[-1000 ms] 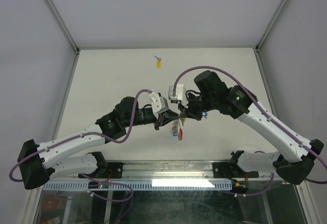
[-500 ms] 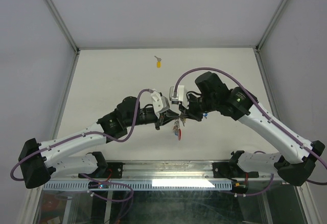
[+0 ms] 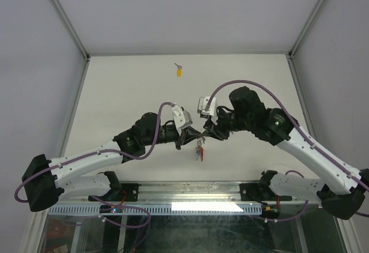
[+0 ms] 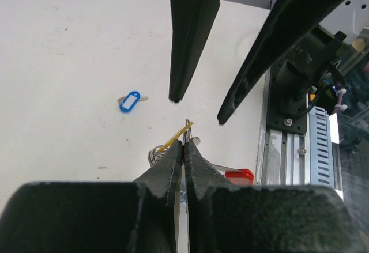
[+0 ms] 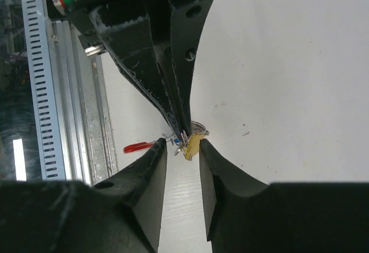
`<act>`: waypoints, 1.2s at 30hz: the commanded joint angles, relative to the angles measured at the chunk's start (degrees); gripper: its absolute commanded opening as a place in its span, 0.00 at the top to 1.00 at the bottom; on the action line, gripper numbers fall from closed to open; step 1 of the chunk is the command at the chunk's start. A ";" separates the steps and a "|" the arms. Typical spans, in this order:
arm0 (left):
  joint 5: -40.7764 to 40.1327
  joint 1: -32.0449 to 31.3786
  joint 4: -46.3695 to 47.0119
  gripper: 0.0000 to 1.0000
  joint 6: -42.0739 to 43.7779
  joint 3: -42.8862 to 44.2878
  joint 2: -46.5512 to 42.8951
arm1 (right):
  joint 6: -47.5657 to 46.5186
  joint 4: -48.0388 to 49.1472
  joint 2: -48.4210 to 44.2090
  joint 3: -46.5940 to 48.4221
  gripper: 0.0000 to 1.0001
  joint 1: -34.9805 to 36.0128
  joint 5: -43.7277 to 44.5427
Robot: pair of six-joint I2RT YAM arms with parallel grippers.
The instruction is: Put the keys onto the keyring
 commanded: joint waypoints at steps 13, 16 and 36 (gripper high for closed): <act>-8.91 1.38 16.51 1.00 -9.28 -9.20 -6.88 | 34.30 17.12 -5.81 -9.04 0.65 -5.30 10.09; -9.49 1.57 17.96 1.00 -10.43 -10.30 -7.31 | 38.98 21.53 -7.55 -13.62 0.65 -7.97 5.05; -3.46 2.02 17.86 1.00 -9.20 -9.27 -6.05 | 8.58 54.10 -18.50 -38.44 0.64 -7.85 -10.51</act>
